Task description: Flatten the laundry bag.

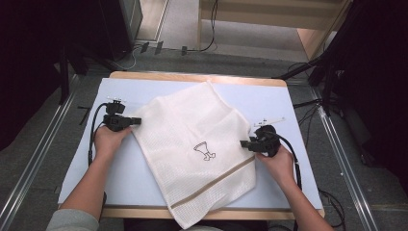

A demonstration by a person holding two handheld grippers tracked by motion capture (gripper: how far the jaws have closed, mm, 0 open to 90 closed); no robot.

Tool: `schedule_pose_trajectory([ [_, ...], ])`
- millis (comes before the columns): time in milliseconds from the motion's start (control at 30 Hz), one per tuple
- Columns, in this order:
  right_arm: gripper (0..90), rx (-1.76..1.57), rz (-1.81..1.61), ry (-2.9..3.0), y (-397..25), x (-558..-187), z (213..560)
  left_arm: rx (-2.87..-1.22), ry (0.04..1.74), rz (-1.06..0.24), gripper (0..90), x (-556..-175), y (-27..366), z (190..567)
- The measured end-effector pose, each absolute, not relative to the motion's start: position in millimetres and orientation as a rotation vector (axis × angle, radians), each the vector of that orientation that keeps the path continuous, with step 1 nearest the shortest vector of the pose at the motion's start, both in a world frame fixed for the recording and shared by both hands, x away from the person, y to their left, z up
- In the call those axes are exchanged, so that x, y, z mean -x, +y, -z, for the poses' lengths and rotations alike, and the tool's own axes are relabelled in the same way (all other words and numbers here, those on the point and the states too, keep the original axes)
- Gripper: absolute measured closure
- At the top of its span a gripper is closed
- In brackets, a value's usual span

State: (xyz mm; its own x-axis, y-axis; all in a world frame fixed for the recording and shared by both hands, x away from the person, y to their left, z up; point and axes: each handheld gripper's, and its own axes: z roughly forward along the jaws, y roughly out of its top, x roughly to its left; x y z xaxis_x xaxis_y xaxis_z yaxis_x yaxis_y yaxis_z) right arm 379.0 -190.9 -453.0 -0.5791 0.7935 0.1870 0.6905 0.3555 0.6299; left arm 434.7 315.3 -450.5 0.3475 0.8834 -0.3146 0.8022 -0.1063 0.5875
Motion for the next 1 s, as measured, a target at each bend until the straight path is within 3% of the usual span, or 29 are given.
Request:
schedule_pose_trajectory([
  [33,60.7,-1.357,-1.028,2.459,-190.9,-379.0,453.0,-1.917,1.469,-0.148,90.0,-434.7,315.2,450.2],
  [100,50.0,-1.359,-1.054,2.425,-198.2,-380.0,448.0,-1.904,1.464,-0.129,90.0,-433.0,316.3,447.2],
  [167,46.4,-1.363,-1.086,2.381,-202.8,-380.9,443.2,-1.901,1.452,-0.136,89.3,-429.6,315.9,442.9],
  [233,44.4,-1.368,-1.132,2.351,-206.5,-384.5,440.6,-1.899,1.443,-0.131,81.4,-426.9,315.7,440.1],
  [467,43.9,-1.369,-1.152,2.339,-206.1,-397.2,439.4,-1.902,1.413,-0.160,66.3,-391.7,314.0,426.3],
  [767,44.0,-1.343,-1.142,2.335,-199.4,-425.1,443.6,-1.934,1.433,-0.152,60.4,-352.7,307.7,429.9],
  [900,44.1,-1.349,-1.132,2.345,-196.1,-431.9,445.9,-1.926,1.452,-0.145,58.8,-347.1,305.2,435.5],
  [1000,44.7,-1.362,-1.118,2.357,-190.8,-441.0,450.0,-1.922,1.493,-0.119,52.7,-351.0,302.4,446.4],
])
